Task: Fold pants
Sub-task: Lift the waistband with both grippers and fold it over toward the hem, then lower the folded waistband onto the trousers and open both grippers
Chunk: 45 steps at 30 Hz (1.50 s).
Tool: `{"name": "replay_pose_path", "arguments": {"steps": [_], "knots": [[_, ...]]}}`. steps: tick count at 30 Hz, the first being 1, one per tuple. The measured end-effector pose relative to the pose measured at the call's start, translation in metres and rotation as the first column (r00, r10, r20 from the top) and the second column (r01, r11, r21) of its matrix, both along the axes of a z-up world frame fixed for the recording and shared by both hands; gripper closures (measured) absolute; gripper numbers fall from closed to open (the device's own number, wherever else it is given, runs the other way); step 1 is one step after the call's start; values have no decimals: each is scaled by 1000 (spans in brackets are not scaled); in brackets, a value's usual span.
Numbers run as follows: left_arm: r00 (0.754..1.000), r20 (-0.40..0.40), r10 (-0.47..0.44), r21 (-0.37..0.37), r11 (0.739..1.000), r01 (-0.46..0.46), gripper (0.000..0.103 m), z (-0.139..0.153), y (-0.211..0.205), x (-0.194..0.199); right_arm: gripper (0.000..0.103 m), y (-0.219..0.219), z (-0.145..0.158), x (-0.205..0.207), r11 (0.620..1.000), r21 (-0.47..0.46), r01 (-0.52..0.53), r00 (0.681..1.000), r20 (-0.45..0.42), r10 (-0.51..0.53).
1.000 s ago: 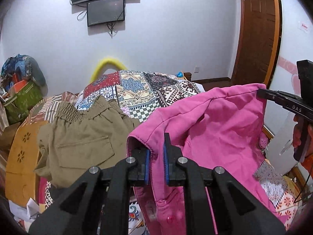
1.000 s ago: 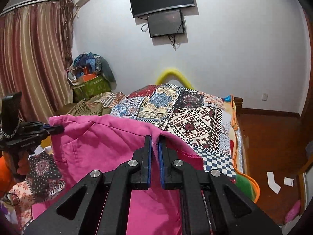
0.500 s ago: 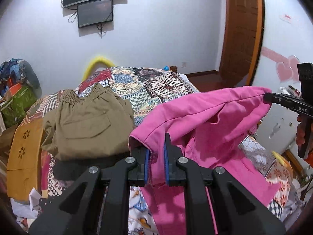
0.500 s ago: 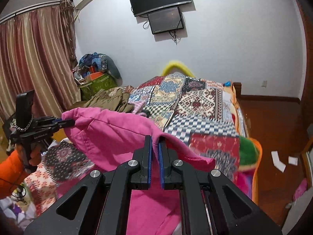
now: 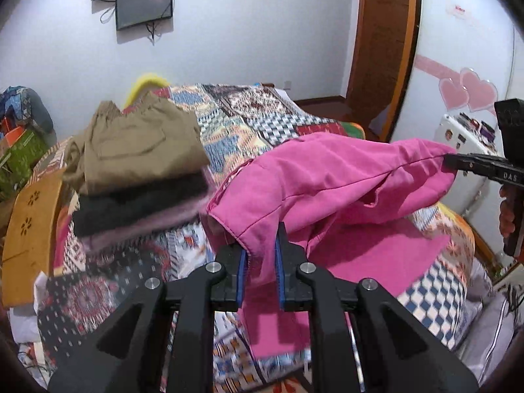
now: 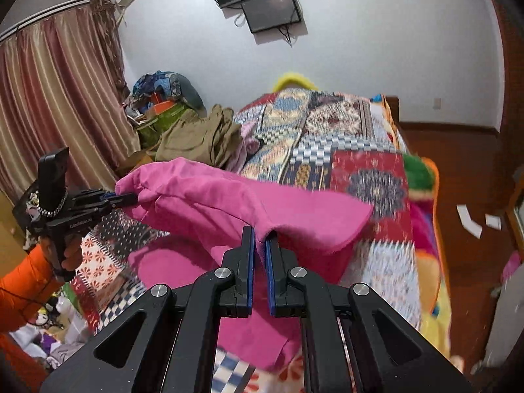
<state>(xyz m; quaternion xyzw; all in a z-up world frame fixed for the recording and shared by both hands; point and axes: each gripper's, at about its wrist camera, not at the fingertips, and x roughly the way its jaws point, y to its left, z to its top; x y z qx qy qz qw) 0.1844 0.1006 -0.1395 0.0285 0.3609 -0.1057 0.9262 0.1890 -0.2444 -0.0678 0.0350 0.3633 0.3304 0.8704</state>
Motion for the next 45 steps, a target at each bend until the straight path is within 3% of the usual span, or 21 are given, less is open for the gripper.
{"name": "replay_pose_path", "arguments": {"steps": [5, 16, 21, 30, 45], "knots": [[999, -45, -17, 23, 1000, 18, 89, -19, -4, -17, 97, -2, -17, -14, 1000, 19, 1, 998, -61, 0], [995, -97, -28, -14, 1000, 26, 89, -39, -2, -39, 97, -9, -42, -35, 1000, -15, -7, 990, -140, 5], [995, -102, -10, -43, 999, 6, 87, -44, 4, -44, 97, -13, -49, -40, 1000, -24, -6, 986, -166, 2], [995, -99, -28, -36, 999, 25, 86, -51, 5, -55, 97, -4, -63, -44, 994, -93, -49, 981, -194, 30], [990, -139, -19, -21, 1000, 16, 84, -62, 14, -61, 97, 0, -78, -46, 989, -129, -71, 966, -255, 36]]}}
